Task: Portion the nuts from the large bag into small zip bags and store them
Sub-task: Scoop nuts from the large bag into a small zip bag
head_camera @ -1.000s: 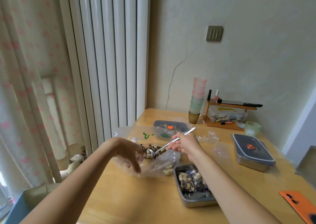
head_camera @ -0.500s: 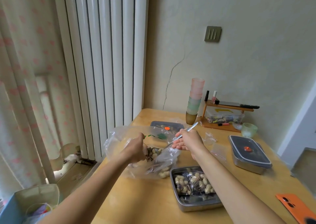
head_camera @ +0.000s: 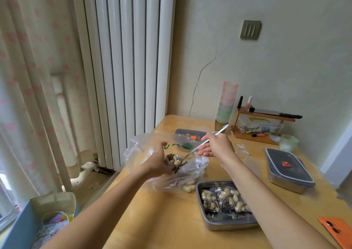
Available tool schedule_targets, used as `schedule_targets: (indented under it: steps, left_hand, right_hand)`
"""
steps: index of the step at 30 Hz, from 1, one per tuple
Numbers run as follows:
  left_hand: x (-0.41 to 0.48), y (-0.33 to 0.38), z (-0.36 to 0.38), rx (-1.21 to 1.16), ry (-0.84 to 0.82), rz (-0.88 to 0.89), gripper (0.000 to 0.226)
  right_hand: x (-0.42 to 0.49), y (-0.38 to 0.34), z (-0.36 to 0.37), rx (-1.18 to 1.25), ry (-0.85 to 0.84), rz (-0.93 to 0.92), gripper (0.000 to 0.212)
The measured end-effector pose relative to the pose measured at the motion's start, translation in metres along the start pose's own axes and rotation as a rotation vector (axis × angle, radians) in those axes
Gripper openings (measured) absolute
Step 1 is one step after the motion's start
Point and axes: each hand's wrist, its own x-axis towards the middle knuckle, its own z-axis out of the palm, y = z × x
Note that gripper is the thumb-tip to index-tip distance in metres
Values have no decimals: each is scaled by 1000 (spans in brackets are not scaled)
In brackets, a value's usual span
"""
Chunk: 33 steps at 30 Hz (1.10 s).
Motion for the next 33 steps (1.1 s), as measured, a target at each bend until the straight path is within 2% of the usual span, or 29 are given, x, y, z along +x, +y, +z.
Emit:
schedule_targets:
  steps: [5, 9, 11, 14, 17, 25, 27, 30, 33]
  left_hand:
    - [-7, 4, 1, 64, 65, -15, 88]
    - [-12, 14, -2, 212, 83, -95, 46]
    - [-10, 15, 0, 248, 55, -91, 36]
    - [-6, 15, 0, 247, 37, -79, 37]
    - [-1, 10, 2, 201, 47, -93, 41]
    - [7, 11, 5, 9, -1, -122, 40]
    - [9, 11, 6, -21, -6, -109, 42]
    - [9, 13, 6, -67, 4, -65, 30]
    - [8, 11, 7, -115, 29, -47, 33]
  right_hand:
    - [0, 0, 1, -66, -19, -84, 35]
    - [0, -3, 0, -47, -17, -113, 37]
    - [1, -5, -1, -11, -15, -111, 35]
    - [2, -6, -1, 25, -6, -109, 31]
    - [2, -6, 0, -42, -12, -160, 34]
    - [-9, -35, 5, -434, -105, -591, 32]
    - [-10, -42, 7, -514, -109, -672, 33]
    - [-9, -48, 10, -608, -94, -759, 40]
    - [-10, -51, 12, -652, -71, -815, 36]
